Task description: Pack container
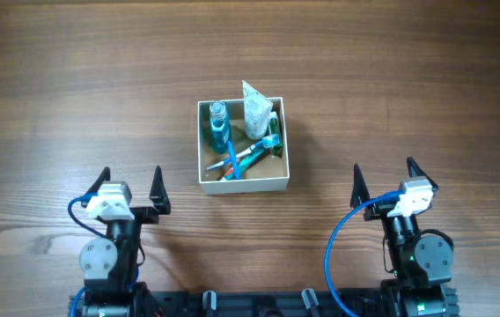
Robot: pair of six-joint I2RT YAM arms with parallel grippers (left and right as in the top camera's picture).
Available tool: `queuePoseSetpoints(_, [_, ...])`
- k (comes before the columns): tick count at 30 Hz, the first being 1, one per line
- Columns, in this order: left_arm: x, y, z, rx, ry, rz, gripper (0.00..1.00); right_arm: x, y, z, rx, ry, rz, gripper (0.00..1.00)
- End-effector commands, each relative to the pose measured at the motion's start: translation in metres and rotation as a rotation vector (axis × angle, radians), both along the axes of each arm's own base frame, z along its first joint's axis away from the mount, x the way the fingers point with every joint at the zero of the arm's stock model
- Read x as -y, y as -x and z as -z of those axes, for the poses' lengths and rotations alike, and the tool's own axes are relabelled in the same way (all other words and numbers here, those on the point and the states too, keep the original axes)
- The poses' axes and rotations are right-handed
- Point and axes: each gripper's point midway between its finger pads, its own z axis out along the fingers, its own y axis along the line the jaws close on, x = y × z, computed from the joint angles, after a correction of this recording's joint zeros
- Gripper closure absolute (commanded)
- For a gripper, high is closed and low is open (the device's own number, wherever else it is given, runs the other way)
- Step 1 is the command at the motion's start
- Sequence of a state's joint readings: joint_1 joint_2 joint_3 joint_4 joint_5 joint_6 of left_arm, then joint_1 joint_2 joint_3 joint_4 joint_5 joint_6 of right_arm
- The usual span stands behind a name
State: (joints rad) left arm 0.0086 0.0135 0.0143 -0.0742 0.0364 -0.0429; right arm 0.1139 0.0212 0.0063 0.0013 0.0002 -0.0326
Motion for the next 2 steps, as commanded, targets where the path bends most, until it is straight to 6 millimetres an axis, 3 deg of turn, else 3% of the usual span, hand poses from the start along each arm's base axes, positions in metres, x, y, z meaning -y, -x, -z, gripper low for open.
queuePoseSetpoints(1, [0.0039, 0.0002, 0.0008, 0.006, -0.007, 0.023, 0.00, -0.0006, 0.0003, -0.0018, 0.011, 0.016, -0.005, 0.00])
queuePoseSetpoints(2, [0.0039, 0.0002, 0.0008, 0.006, -0.007, 0.023, 0.00, -0.0006, 0.0003, -0.0018, 0.011, 0.016, -0.005, 0.00])
